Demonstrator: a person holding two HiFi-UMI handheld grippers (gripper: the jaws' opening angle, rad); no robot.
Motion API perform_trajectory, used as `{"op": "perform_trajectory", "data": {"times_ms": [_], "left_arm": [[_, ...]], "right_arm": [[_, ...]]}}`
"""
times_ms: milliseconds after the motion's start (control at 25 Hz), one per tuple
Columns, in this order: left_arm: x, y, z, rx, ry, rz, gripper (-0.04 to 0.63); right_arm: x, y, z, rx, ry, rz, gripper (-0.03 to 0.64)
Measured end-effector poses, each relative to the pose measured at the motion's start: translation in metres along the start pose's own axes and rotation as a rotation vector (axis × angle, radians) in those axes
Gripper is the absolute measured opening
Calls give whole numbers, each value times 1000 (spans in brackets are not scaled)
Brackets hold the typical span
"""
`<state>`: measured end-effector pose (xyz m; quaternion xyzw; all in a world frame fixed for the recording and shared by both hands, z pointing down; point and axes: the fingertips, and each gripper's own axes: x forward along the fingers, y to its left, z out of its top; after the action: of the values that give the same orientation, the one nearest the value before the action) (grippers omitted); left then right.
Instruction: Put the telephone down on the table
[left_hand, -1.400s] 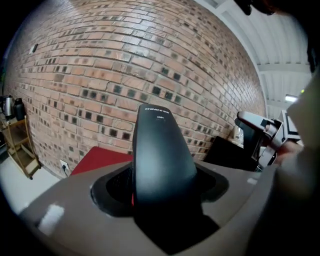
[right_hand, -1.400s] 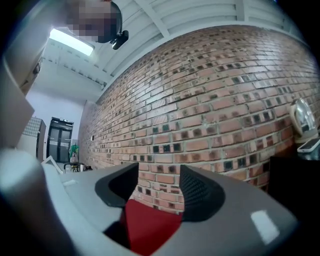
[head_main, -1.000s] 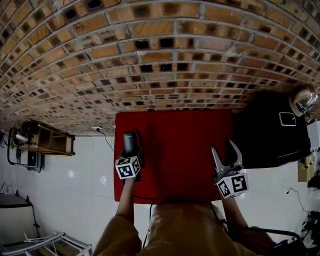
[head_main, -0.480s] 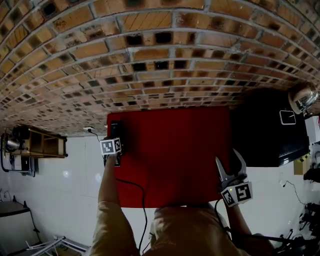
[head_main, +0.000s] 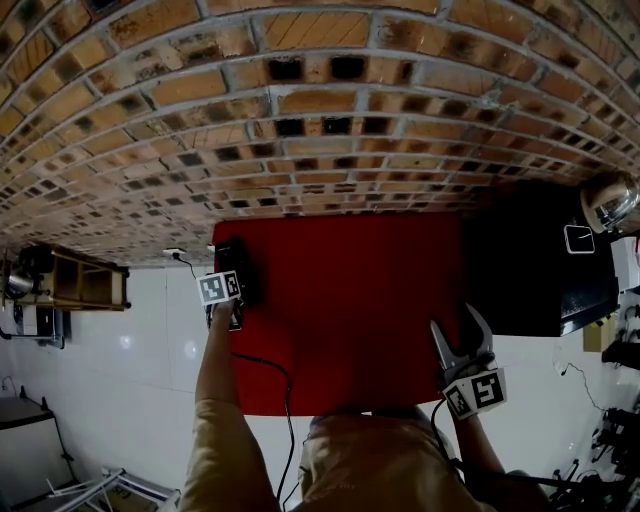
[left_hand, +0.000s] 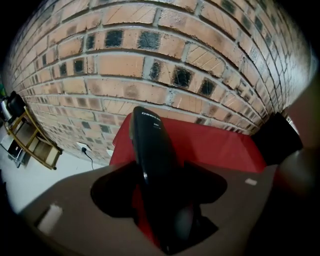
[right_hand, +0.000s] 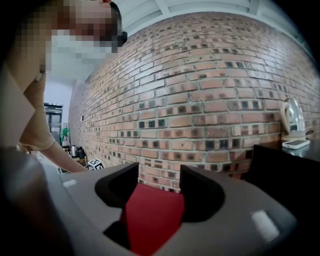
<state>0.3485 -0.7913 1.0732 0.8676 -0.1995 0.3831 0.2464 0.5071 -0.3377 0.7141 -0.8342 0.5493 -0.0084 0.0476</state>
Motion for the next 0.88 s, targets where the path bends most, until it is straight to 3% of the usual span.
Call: {"op": "perform_trajectory", "data": {"times_ms": [120, 200, 320, 480, 560, 680, 880], "left_arm": [[0, -12, -1, 16, 24, -15, 329], [-1, -20, -1, 13, 32, -31, 413], [-8, -25, -1, 3, 19, -45, 484], [-37, -31, 9, 4, -46, -53, 508], [-68, -39, 25, -6, -145, -53, 508], [-138, -70, 59, -5, -369, -49, 508], [-286, -187, 110, 134, -758, -91, 506]], "right_arm": [[3, 10, 4, 0, 4, 21, 249], [3, 15, 11, -6, -1, 34, 249], [4, 21, 18, -12, -8, 56, 249], [7, 23, 27, -1, -23, 61, 249], [8, 23, 34, 5, -40, 62, 249], [10, 21, 48, 14, -72, 63, 249], [5, 13, 88, 48, -157, 51, 249]]}}
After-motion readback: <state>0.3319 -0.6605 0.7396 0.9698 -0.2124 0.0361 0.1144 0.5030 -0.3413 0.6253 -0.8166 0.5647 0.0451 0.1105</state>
